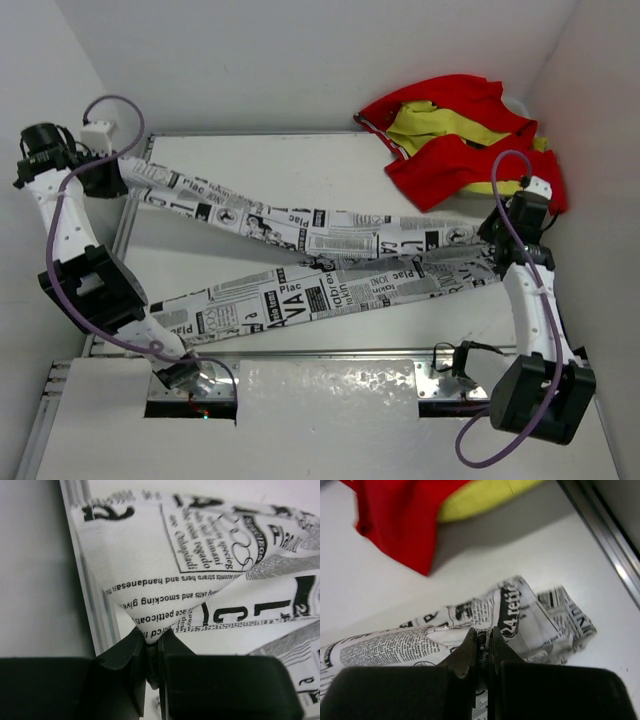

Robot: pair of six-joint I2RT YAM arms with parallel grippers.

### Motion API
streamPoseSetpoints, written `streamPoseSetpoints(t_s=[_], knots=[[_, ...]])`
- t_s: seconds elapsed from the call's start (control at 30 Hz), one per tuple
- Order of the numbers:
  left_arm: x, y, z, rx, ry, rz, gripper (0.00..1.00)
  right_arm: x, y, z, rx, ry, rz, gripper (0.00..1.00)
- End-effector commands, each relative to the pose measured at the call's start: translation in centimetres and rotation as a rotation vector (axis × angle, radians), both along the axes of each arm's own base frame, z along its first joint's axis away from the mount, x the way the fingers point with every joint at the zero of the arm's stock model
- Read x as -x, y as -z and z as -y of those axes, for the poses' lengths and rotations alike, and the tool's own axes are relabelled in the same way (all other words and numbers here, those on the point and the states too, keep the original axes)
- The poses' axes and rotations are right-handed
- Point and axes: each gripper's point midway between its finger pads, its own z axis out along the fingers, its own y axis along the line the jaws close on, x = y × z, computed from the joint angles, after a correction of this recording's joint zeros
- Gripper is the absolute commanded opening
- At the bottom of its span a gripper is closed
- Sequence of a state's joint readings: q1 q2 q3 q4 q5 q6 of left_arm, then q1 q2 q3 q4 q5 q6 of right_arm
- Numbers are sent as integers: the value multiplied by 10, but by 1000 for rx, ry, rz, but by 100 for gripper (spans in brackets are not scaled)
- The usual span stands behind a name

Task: Fold and stack the trousers
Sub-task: Flatten the trousers out

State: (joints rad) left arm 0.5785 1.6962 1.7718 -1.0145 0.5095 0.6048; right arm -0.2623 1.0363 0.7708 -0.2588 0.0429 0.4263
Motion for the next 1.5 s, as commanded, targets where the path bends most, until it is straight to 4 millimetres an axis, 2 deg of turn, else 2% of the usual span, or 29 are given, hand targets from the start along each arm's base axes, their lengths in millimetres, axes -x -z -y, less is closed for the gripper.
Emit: streamPoseSetpoints(t_s=[0.0,0.03,0.13,0.17,0.3,0.37,0.4,0.5,0.57,0.6,0.63,0.7,0.77,0.8,0.83,0.87,0.9,0.93,0.97,1.0,1.03,1.07,1.13,1.27,1.33,1.37,1.4,1.43,1.47], knots=[[33,56,-31,-81,-104,-131,0,14,33,11,22,57,-89,0],[56,100,-31,-79,-129,-243,0,22,53,10,13,59,-150,0],[92,158,-35,-123,-152,-389,0,39,82,13,15,84,-249,0],[119,187,-27,-123,-152,-482,0,48,97,13,12,93,-300,0],[149,215,-23,-150,-155,-564,0,65,129,7,-31,88,-439,0],[147,214,-25,-151,-159,-561,0,63,134,4,-54,75,-456,0],[144,211,-27,-151,-162,-555,0,53,128,4,-55,68,-429,0],[106,177,-37,-133,-161,-434,0,21,99,7,-43,38,-303,0],[47,114,-48,-109,-150,-194,0,-17,48,16,-6,35,-148,0],[41,113,-42,-74,-144,-173,0,-27,35,18,3,32,-112,0],[19,82,-52,-92,-150,-79,0,-36,23,19,9,25,-81,0],[-9,50,-56,-74,-175,45,0,-59,-5,19,8,3,-14,0],[-36,26,-55,-71,-160,150,0,-74,3,14,-29,-23,-34,0],[-42,26,-55,-78,-156,163,0,-84,-2,13,-30,-34,-21,0],[-50,38,-49,-71,-146,148,0,-90,14,9,-40,-50,-59,0],[-52,48,-46,-64,-142,124,2,-94,21,7,-45,-57,-85,26],[-52,70,-41,-45,-129,71,10,-99,21,7,-50,-58,-102,46],[-52,83,-33,-45,-100,36,22,-101,41,8,-69,-56,-170,60],[-46,97,-29,-32,-99,-14,39,-97,40,7,-81,-61,-240,70],[-39,115,-30,-26,-114,-69,44,-92,53,12,-69,-49,-316,73],[-29,125,-31,-20,-130,-113,59,-80,58,13,-66,-40,-389,77],[-18,135,-36,-36,-160,-159,63,-79,51,18,-45,-28,-395,88],[10,142,-44,-27,-193,-239,65,-63,42,29,2,12,-435,96],[73,130,-55,-65,-227,-332,66,-22,45,43,-43,122,-451,99],[114,137,-53,-63,-218,-426,65,-7,55,43,-84,165,-436,92],[140,148,-45,-62,-217,-496,64,12,71,41,-109,186,-459,83],[163,156,-42,-50,-207,-557,63,19,79,41,-133,205,-460,63],[188,172,-30,-16,-200,-628,63,31,98,34,-176,201,-482,55],[207,176,-32,-23,-216,-663,63,38,107,35,-219,232,-482,51]])
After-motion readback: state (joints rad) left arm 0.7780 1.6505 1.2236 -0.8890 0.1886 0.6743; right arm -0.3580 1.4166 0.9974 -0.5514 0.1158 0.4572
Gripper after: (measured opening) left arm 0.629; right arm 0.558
